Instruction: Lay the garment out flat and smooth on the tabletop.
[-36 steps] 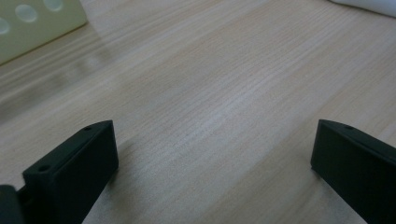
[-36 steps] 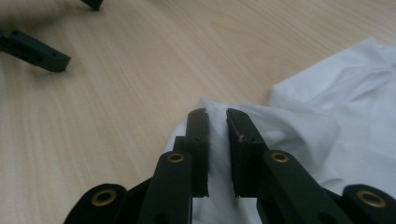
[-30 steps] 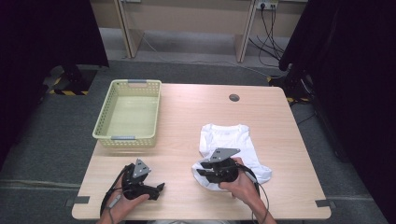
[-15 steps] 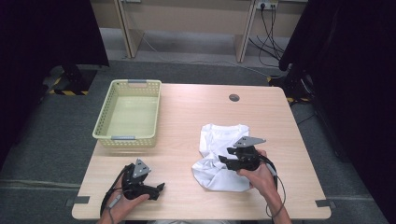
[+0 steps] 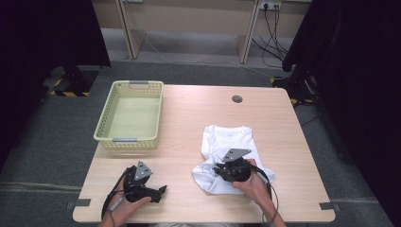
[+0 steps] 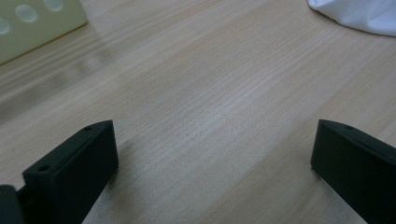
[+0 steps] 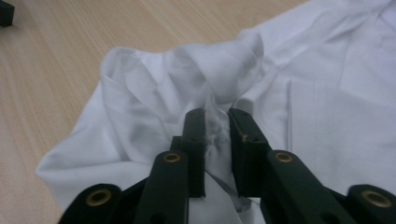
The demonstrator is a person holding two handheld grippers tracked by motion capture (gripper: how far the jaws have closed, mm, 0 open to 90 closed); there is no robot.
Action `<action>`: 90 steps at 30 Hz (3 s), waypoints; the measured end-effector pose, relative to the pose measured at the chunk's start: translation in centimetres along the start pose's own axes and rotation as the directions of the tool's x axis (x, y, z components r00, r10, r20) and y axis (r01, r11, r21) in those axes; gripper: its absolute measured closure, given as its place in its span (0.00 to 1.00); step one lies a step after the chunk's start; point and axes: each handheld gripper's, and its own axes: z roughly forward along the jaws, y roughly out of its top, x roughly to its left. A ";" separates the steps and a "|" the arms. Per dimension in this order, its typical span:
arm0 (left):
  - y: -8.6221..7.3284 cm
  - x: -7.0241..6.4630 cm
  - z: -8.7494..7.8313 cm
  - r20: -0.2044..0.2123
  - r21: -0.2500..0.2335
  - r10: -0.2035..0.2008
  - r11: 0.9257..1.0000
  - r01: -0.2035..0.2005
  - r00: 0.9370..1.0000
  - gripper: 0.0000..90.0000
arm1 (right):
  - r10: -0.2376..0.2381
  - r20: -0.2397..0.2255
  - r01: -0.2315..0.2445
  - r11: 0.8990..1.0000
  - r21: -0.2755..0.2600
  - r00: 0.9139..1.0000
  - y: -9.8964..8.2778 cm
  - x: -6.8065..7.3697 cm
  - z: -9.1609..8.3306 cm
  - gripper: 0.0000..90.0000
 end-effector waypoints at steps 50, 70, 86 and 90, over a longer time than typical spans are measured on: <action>0.0 0.0 0.0 0.000 0.000 0.000 1.000 0.000 1.000 0.00 | 0.422 0.345 -0.376 0.906 -0.195 0.838 -8.8 -14.2 -9.9 0.75; 0.0 0.0 0.0 0.000 0.000 0.001 1.000 -0.001 1.000 0.00 | 0.309 0.334 -0.311 0.949 -0.049 0.890 -7.2 -11.6 -8.5 0.60; 0.0 0.0 0.0 0.000 -0.001 0.000 1.000 0.000 1.000 0.00 | 0.347 0.372 -0.317 0.938 -0.143 0.861 -8.5 -12.2 -11.5 0.59; 0.0 0.0 0.0 0.000 0.000 0.000 1.000 0.000 1.000 0.00 | 0.317 0.365 -0.297 0.948 -0.110 0.876 -6.6 -12.0 -9.2 0.58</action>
